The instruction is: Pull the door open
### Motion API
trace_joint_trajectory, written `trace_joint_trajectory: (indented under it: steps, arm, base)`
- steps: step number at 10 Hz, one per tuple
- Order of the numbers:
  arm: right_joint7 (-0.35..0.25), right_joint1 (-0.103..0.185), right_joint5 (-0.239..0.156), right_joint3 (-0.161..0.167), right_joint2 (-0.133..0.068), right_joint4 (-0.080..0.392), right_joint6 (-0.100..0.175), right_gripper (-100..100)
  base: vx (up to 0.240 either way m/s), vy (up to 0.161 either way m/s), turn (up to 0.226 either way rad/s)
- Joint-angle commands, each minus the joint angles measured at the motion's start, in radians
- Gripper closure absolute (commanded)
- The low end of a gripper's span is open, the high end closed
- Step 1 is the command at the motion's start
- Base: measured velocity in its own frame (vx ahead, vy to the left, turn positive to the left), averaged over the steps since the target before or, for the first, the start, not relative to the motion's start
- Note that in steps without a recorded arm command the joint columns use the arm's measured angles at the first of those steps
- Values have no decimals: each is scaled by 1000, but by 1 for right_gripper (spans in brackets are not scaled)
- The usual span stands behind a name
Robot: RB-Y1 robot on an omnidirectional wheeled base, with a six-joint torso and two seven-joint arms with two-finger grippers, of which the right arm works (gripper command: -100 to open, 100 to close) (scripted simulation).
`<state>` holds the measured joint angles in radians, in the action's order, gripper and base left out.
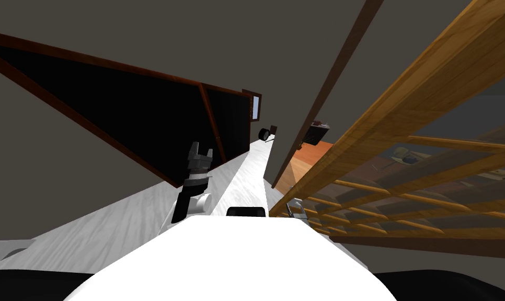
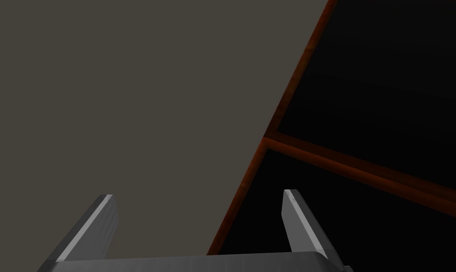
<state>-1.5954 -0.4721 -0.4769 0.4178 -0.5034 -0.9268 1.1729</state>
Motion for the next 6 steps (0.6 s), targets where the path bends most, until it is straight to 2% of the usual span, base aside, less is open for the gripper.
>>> trace_joint_trajectory:
  steps: [1, 6]
  arm:
    - [-5, 11, 17, 30, 24, 11, 8, 100]
    - [-4, 9, 18, 31, 24, 12, 11, 100]
  base:
    - [6, -1, -5]
    - [1, 1, 4]
